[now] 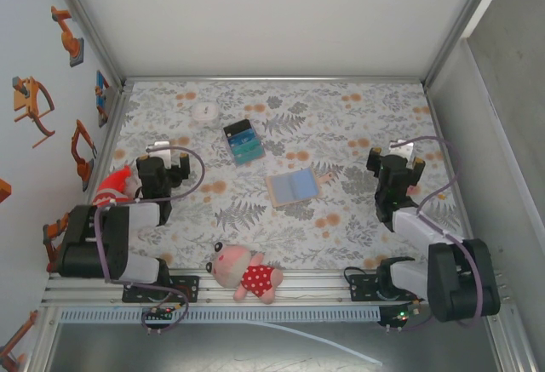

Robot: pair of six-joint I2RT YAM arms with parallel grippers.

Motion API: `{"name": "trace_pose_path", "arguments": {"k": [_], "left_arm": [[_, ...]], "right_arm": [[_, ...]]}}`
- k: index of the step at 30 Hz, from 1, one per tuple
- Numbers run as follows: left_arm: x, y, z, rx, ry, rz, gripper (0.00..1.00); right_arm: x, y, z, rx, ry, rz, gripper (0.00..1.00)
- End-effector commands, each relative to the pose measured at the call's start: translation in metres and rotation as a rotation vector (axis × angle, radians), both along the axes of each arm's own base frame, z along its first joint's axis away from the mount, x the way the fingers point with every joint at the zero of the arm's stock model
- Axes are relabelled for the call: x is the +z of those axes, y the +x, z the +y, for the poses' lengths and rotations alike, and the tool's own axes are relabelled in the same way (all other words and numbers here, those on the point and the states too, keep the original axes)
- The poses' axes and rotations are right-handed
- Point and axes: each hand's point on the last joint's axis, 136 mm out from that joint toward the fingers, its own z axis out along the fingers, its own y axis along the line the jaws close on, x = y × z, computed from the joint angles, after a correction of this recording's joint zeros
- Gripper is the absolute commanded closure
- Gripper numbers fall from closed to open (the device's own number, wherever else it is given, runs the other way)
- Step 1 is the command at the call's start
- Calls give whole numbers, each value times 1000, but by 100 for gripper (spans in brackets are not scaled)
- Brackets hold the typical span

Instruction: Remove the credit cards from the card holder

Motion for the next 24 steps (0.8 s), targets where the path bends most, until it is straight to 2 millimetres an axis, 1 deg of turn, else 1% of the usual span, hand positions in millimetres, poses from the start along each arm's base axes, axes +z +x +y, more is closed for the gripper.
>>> {"name": "trace_pose_path", "arguments": {"k": [1, 3, 5, 6, 7, 10, 12, 14, 20, 24], "left_arm": [[5, 12, -3, -12, -42, -105, 3], [-3, 13, -1, -5, -69, -3, 3], [-4, 22, 1, -34, -128, 7, 3], [-6, 21, 7, -37, -176, 28, 3], [-4, 20, 8, -40, -184, 24, 3], [-6, 20, 7, -39, -175, 31, 3], [-4, 22, 5, -40, -159, 21, 3], [-5, 21, 5, -36, -155, 31, 3], [-5, 21, 5, -35, -152, 29, 3], [-5, 22, 5, -31, -143, 28, 3]], "right_arm": [[7, 12, -1, 37, 7, -67, 1], [2, 16, -3, 52, 13, -62, 1], [-5, 20, -4, 75, 40, -60, 1], [-10, 21, -7, 79, 60, -55, 1], [-17, 22, -9, 82, 79, -48, 1], [-34, 27, -12, 93, 120, -50, 1], [-47, 33, -9, 121, 131, -34, 1], [-52, 39, 0, 175, 140, 12, 1], [-51, 41, 1, 186, 131, 9, 1], [-52, 42, 5, 213, 133, 16, 0]]}}
